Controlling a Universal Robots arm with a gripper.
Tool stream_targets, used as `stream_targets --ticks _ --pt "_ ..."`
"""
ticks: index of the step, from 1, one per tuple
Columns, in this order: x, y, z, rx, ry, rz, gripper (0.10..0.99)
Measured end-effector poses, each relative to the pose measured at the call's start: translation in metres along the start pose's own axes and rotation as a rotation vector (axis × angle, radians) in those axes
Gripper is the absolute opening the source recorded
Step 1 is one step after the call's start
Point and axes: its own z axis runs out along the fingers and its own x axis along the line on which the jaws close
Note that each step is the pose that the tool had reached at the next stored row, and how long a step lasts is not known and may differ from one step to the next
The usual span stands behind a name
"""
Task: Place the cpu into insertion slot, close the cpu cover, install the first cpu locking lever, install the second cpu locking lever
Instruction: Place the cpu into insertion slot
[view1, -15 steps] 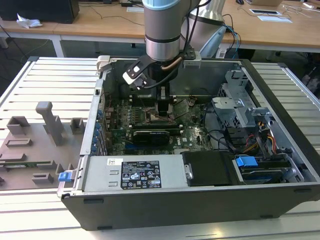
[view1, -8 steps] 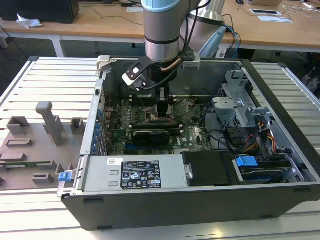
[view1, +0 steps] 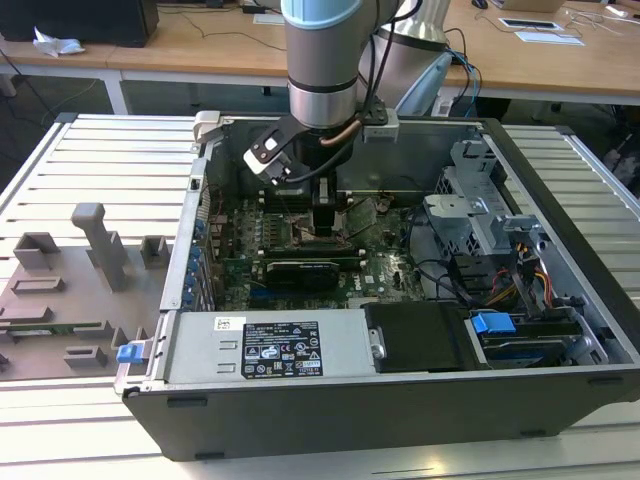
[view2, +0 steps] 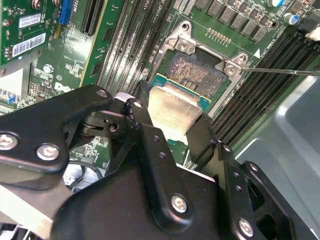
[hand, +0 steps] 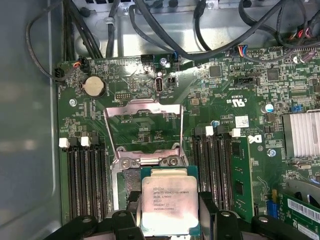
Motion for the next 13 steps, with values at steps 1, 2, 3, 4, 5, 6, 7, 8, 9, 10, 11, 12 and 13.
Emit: stream_targets --ticks 1,2,3,4,5,6,7,8,9,10,11,12,13 --pt "0.0000 -0.0001 0.0004 0.000 0.0000 0.000 0.541" --pt "0.0000 -0.0002 0.0007 0.000 0.0000 0.000 0.541" --pt "0.0000 -0.0003 0.0012 0.000 0.0000 0.000 0.541" --pt "-0.0001 -0.0005 0.0018 0.000 0.0001 0.000 0.541" --pt "-0.0001 -0.0006 0.0024 0.000 0.0000 0.000 0.541" --pt "-0.0001 -0.0008 0.0031 0.000 0.0001 0.000 0.541" --pt "-0.0001 -0.0009 0.0040 0.000 0.0001 0.000 0.541" --pt "-0.0001 -0.0010 0.0045 0.000 0.0000 0.000 0.541" --pt "-0.0001 -0.0011 0.0050 0.000 0.0000 0.000 0.541" --pt "-0.0002 -0.0012 0.0052 0.000 -0.0002 0.000 0.541" --pt "0.0000 -0.0012 0.0054 0.000 0.0000 0.000 0.541" --pt "0.0003 -0.0013 0.0055 0.000 0.0000 0.000 0.541" --pt "0.0010 -0.0013 0.0058 0.000 0.0001 0.000 0.541"
